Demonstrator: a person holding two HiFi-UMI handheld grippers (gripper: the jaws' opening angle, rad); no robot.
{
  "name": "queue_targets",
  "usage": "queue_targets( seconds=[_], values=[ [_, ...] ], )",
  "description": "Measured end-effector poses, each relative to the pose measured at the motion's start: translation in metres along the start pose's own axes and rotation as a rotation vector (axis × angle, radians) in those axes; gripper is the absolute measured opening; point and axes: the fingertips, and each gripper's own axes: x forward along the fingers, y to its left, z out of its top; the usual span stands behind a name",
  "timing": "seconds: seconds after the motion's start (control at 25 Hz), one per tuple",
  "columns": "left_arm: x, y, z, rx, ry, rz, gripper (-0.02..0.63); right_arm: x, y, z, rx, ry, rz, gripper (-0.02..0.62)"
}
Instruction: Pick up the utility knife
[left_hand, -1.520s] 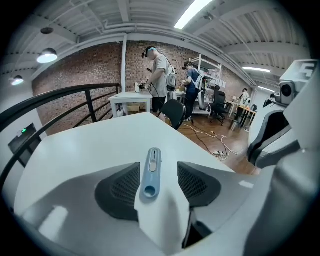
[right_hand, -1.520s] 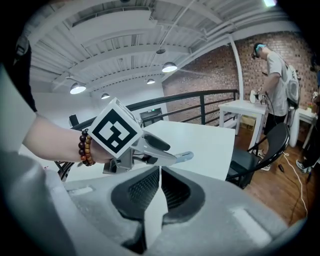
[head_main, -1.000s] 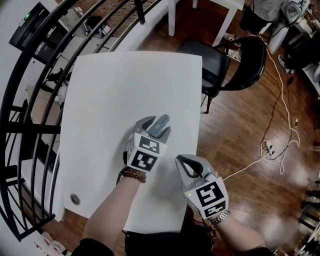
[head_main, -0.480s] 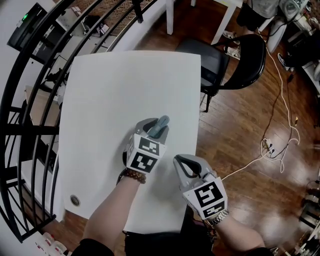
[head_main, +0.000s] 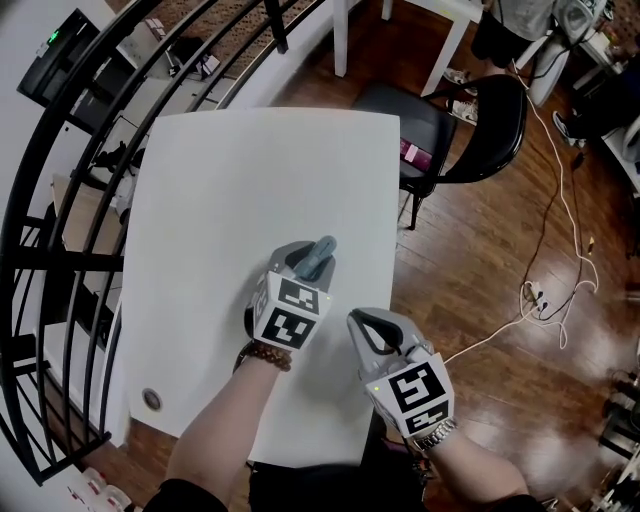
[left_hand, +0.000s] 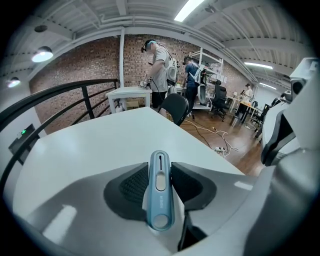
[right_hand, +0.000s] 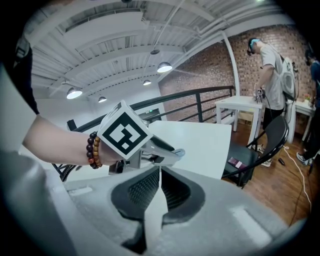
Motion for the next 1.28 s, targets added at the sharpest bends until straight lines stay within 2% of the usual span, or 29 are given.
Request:
queue_targets(
  seconds=[0.8, 1.28],
  values=[
    [-0.087, -0.013, 0.006, -0.018, -0.082, 0.039, 0.164, -0.031, 0.057, 0.04, -0.085, -0.086, 0.006, 0.002],
    [-0.154, -0.021, -0.007, -0.016, -0.134, 0.054, 0.163, -0.046, 0.101, 0.054, -0.123, -0.114, -0.014, 0.002]
  ],
)
